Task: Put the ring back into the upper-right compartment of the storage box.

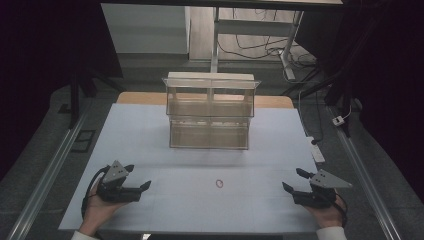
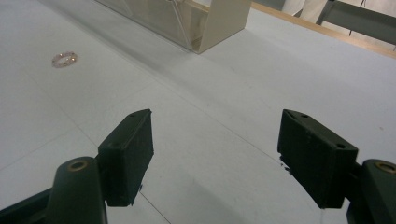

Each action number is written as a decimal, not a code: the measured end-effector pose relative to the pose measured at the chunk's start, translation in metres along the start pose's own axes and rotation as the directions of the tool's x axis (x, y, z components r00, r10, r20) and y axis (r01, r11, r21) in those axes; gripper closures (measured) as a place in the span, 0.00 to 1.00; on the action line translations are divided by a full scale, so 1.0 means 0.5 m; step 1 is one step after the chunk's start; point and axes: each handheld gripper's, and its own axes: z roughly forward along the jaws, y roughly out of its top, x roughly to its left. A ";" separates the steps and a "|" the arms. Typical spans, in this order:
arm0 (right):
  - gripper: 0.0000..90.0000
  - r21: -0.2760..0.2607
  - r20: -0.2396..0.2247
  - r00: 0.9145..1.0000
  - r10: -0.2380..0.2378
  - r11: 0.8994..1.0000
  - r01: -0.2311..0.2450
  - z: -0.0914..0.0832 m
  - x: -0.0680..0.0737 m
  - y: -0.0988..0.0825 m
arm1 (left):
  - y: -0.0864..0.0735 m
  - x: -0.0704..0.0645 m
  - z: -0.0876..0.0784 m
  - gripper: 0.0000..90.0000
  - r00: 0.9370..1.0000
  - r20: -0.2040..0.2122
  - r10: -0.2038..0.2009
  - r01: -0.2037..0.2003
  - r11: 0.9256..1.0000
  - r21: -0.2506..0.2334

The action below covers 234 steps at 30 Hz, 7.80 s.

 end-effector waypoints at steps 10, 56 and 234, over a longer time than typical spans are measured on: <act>0.32 0.016 -0.008 1.000 0.007 1.000 -0.007 0.001 0.002 -0.001 | 0.001 0.003 -0.002 0.18 1.000 -0.007 -0.006 0.006 1.000 -0.003; 0.35 -0.003 -0.084 0.996 -0.009 1.000 0.009 0.021 0.037 0.037 | -0.005 -0.001 0.001 0.19 1.000 -0.010 0.009 -0.009 1.000 0.005; 0.97 0.392 -0.301 0.951 -0.067 0.901 0.187 0.331 0.234 0.169 | -0.009 -0.019 0.016 0.20 0.999 0.007 0.051 -0.051 0.998 0.049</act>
